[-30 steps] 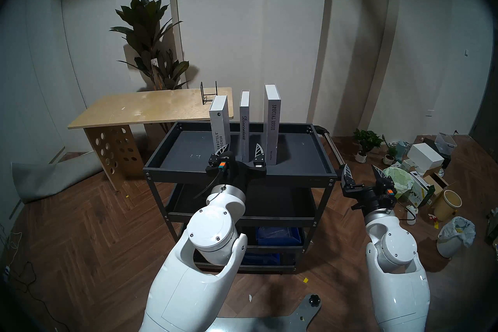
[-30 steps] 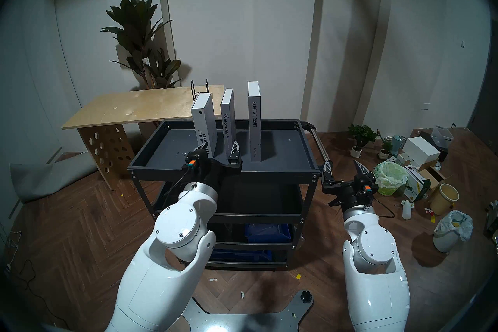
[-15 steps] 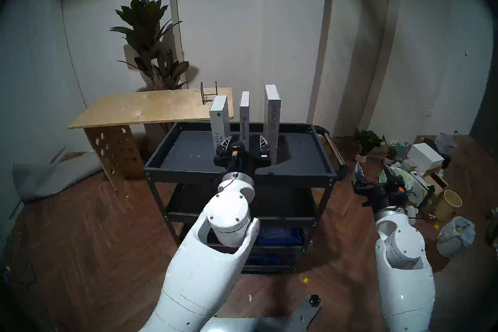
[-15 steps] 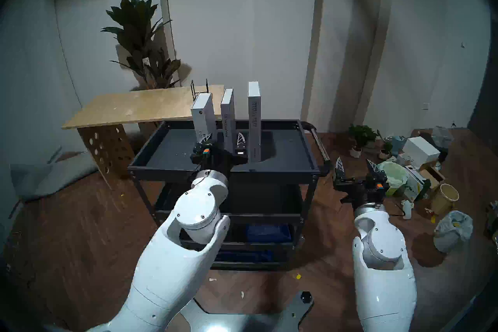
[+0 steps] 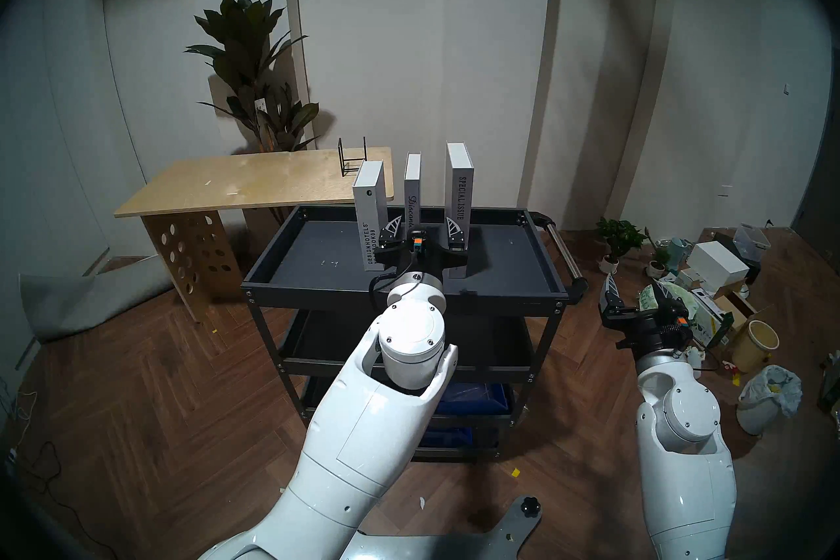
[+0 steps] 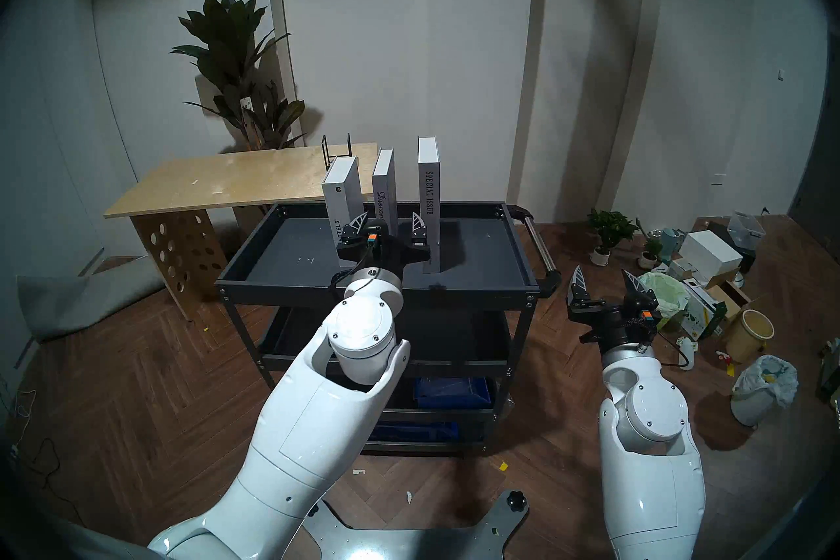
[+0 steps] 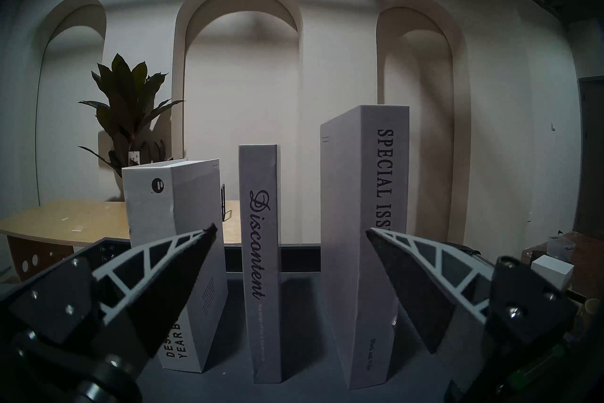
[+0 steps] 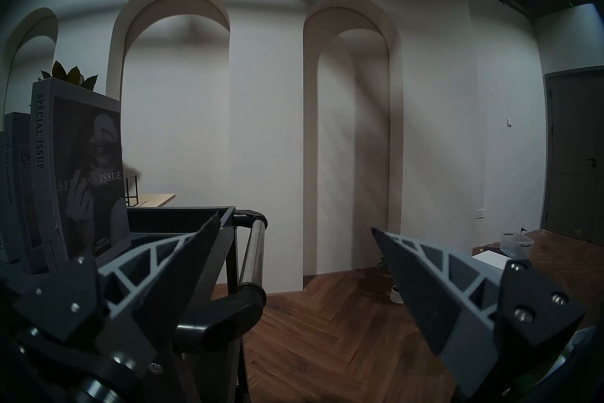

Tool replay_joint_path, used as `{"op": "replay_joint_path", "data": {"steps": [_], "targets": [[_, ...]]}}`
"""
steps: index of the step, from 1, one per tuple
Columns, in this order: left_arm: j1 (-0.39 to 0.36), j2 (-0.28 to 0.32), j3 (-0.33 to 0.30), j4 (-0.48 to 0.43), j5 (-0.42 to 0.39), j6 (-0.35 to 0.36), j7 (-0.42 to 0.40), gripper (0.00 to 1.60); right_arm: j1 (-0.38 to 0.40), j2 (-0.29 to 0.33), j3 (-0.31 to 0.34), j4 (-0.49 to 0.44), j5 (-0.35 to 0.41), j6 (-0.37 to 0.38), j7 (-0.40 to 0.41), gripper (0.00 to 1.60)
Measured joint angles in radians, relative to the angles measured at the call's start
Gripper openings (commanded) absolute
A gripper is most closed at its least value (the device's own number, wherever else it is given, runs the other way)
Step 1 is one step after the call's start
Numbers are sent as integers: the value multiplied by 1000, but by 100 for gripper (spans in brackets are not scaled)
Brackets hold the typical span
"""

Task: Sort the books onto the shelf by size, largest to the left

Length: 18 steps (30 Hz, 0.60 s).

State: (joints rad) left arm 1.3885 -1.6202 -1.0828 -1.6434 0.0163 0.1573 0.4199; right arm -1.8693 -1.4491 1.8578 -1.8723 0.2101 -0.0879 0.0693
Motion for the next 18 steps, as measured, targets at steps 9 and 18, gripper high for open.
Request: {"op": "replay_joint_path", "data": {"steps": [9,18], "targets": [[-73,-41,-7,96,40,1,30,160,-4,-12,8,0,15,-6,3,160],[-146,-80,-28,200,78,1,67,160,-17,-24,13,-3,25,-13,7,160]]}}
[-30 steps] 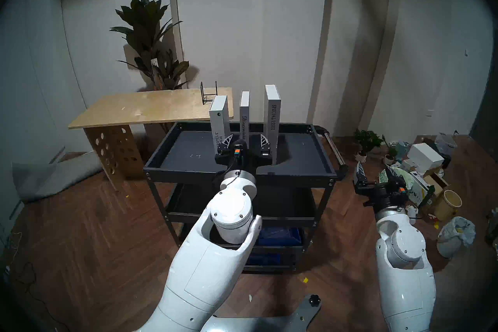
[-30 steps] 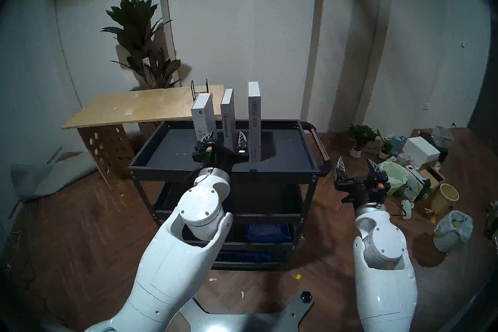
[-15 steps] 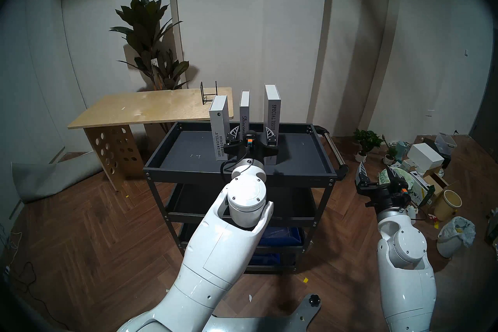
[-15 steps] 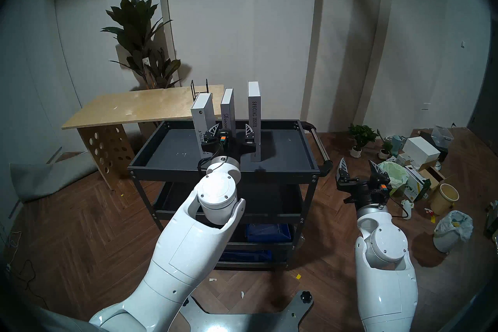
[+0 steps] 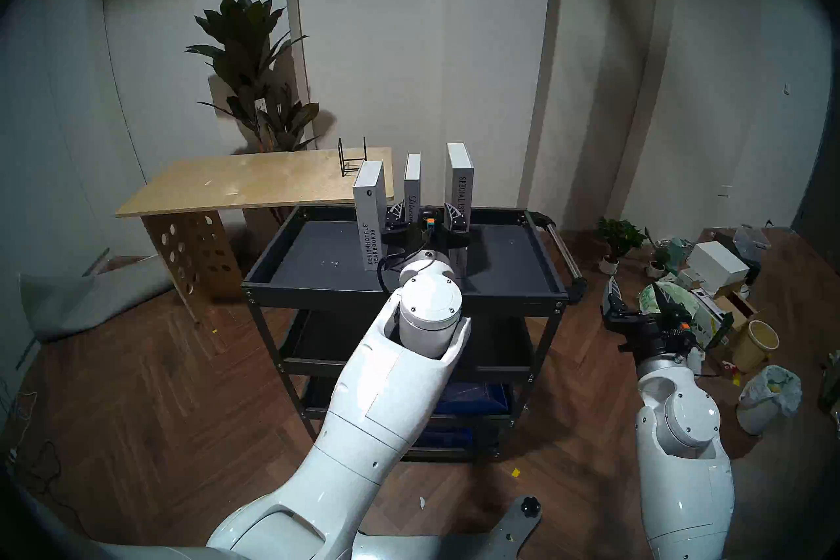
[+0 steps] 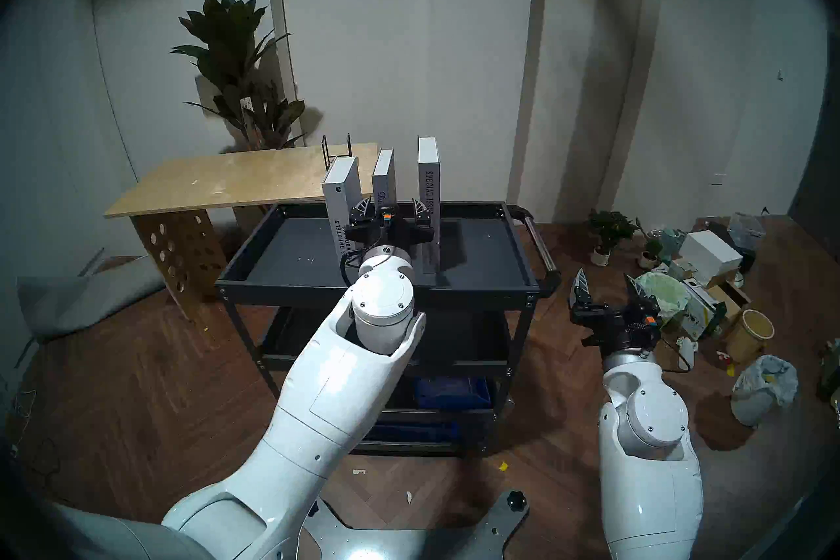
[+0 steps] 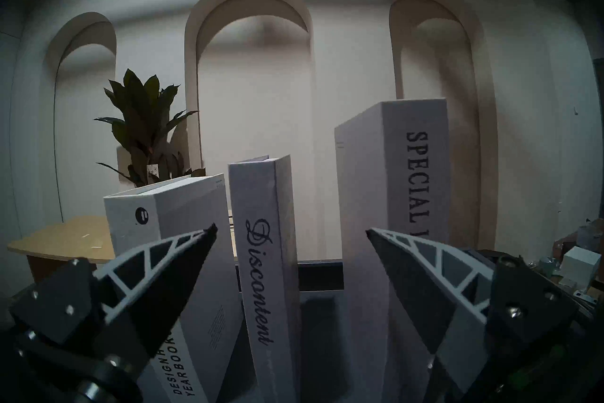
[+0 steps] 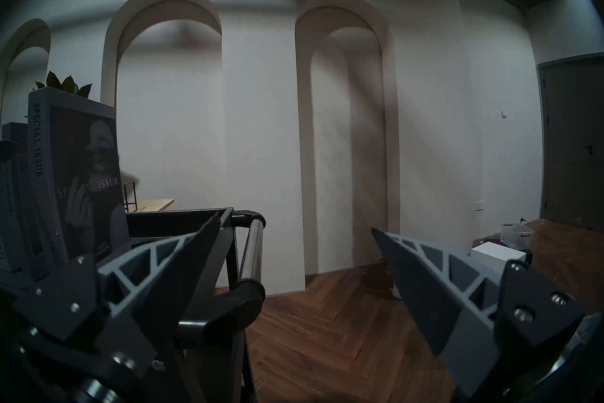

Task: Sort the books onto the shelf by size, largest to the left

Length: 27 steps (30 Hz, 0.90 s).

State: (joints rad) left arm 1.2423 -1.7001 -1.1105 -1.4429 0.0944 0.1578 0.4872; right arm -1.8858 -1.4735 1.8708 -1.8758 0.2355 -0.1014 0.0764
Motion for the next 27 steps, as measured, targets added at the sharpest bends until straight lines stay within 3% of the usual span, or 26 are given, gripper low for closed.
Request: {"op": "replay_joint_path", "data": {"steps": [15,27], "targets": [[-117,-91,-62,191,59,-5,80,160,-17,-16,-3,-10,9,-19,11,160],[-204,-150,-108,341,82,-54,142,160,-21,-23,-24,-12,4,-33,17,160]]}}
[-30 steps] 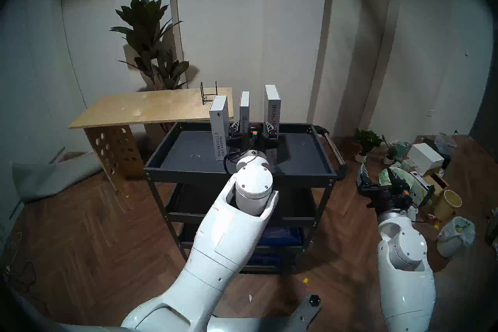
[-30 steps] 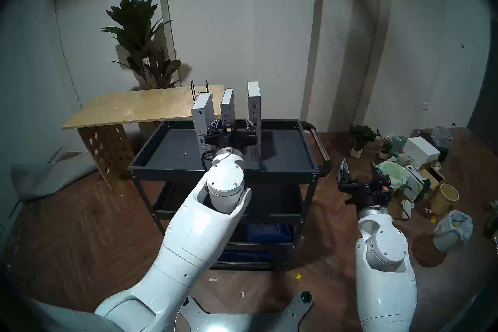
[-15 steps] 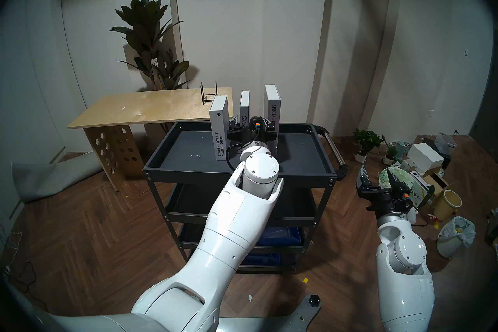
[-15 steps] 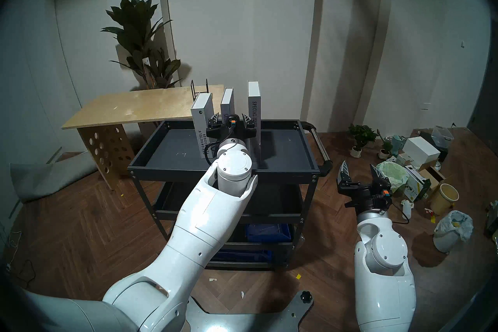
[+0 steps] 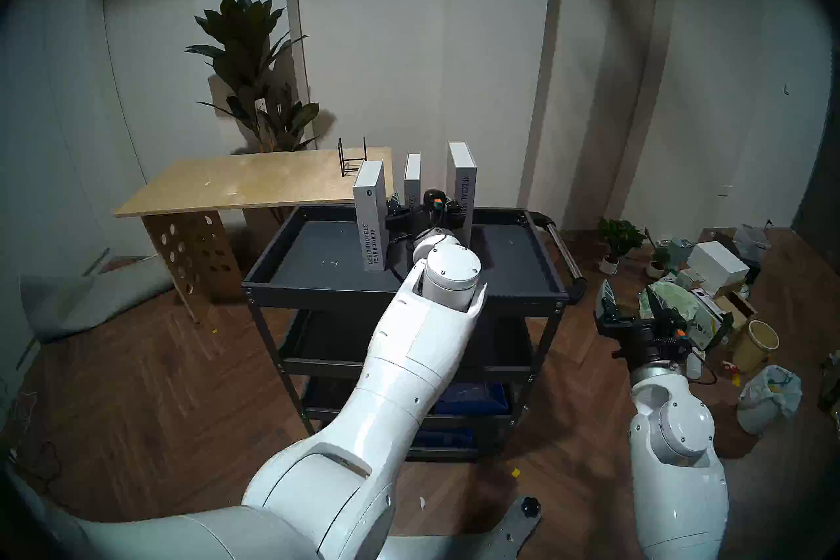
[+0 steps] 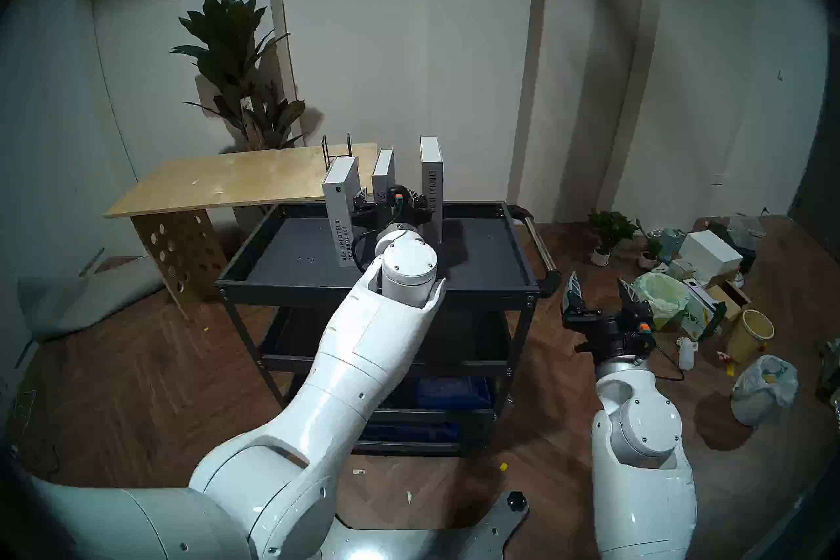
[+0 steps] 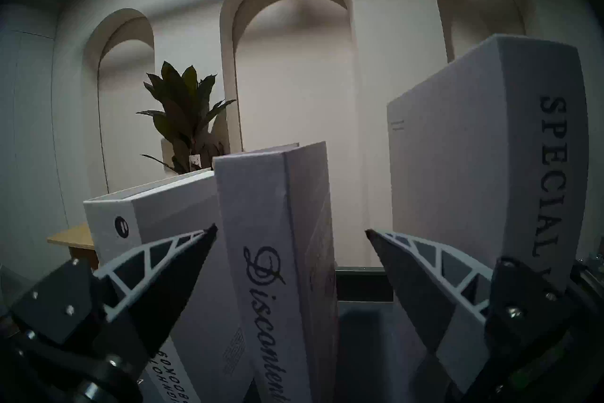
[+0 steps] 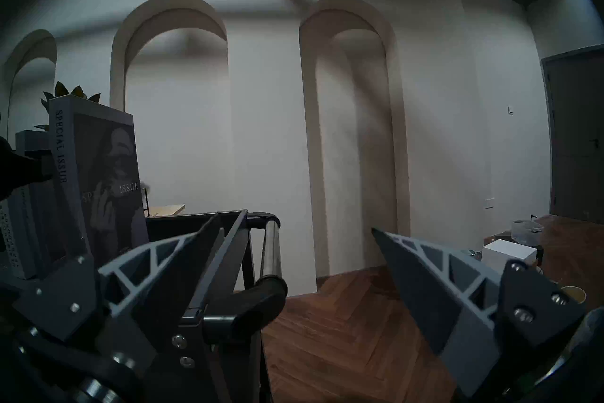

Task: Sort the books onto the shelf by size, largest to the left

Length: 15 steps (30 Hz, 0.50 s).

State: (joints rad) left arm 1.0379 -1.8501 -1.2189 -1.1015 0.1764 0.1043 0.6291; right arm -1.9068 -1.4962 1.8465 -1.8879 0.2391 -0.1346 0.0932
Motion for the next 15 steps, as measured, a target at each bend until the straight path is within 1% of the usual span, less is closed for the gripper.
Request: {"op": "replay_joint_path", "data": {"steps": [2,4,5,6,7,8,9,10,11,12,15], "targets": [[-10,-4,-3,13,1,-11,8,160,1,0,-3,1,-4,-2,1,160],[-20,-8,-7,26,2,-21,17,154,2,-1,-6,1,-9,-4,1,160],[-23,-9,-9,31,2,-26,20,149,2,-1,-7,1,-11,-4,1,160],[-28,-10,-11,37,2,-31,24,149,3,-1,-8,2,-13,-5,2,160],[-31,-11,-13,42,2,-35,26,137,3,-1,-9,2,-15,-6,2,160],[-36,-12,-16,47,2,-41,30,132,4,-1,-11,2,-17,-7,2,160],[-39,-13,-18,50,2,-44,32,124,4,-1,-11,2,-19,-8,2,160],[-42,-13,-20,53,2,-48,34,122,5,-2,-13,2,-21,-9,3,160],[-45,-14,-22,54,2,-52,36,90,6,-2,-14,2,-23,-10,3,160],[-47,-15,-24,54,1,-55,36,79,6,-2,-14,2,-25,-10,3,160],[-52,-16,-26,55,0,-61,37,64,7,-3,-16,2,-30,-12,3,160]]}}
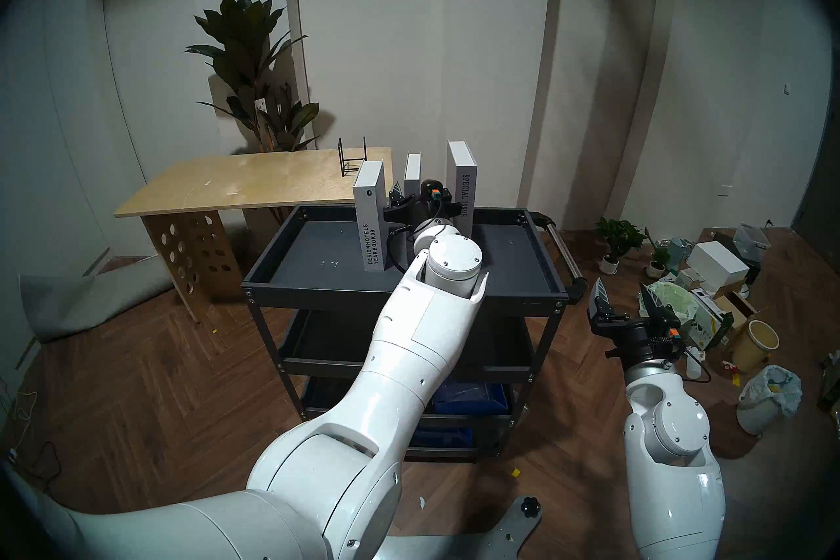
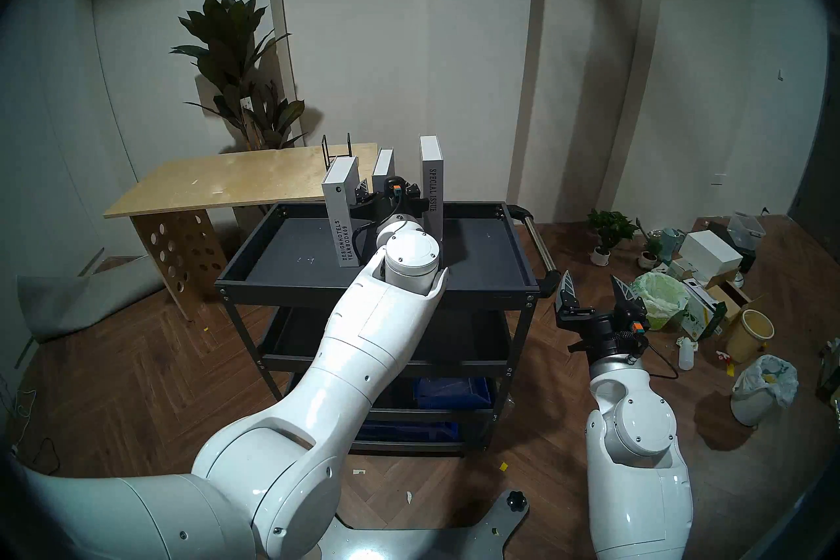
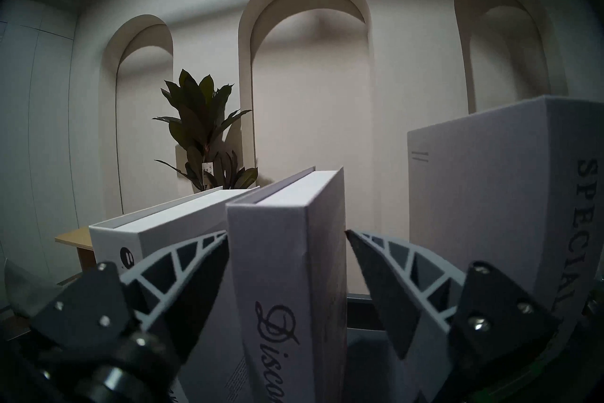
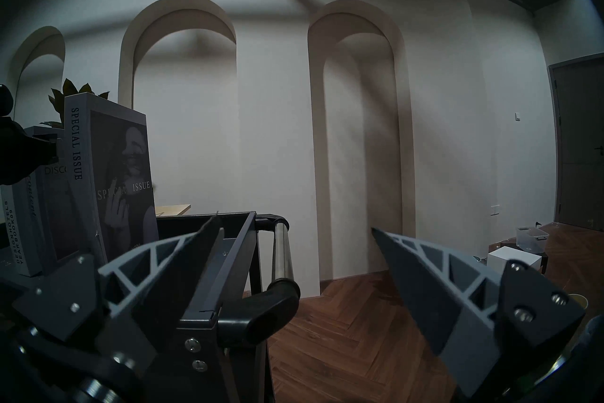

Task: Sort the books onto the shelf by size, largest to the left

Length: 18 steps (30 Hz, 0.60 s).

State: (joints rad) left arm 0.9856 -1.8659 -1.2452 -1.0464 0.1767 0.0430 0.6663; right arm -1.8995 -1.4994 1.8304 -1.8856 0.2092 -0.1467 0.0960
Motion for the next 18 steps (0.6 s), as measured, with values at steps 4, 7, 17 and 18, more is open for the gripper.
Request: {"op": "replay_joint_path", "data": {"steps": [4,7,17,18], "targets": [[-4,-1,0,2,-1,-5,-4,40,2,-2,0,0,-6,-3,-1,160],[-5,-2,1,4,-2,-6,-12,0,3,-4,0,0,-10,-5,-4,160],[-3,4,12,-10,1,-9,-39,0,13,-6,0,6,-24,-7,-14,160],[-3,5,13,-14,3,-9,-40,0,14,-7,-1,7,-25,-7,-14,160]]}}
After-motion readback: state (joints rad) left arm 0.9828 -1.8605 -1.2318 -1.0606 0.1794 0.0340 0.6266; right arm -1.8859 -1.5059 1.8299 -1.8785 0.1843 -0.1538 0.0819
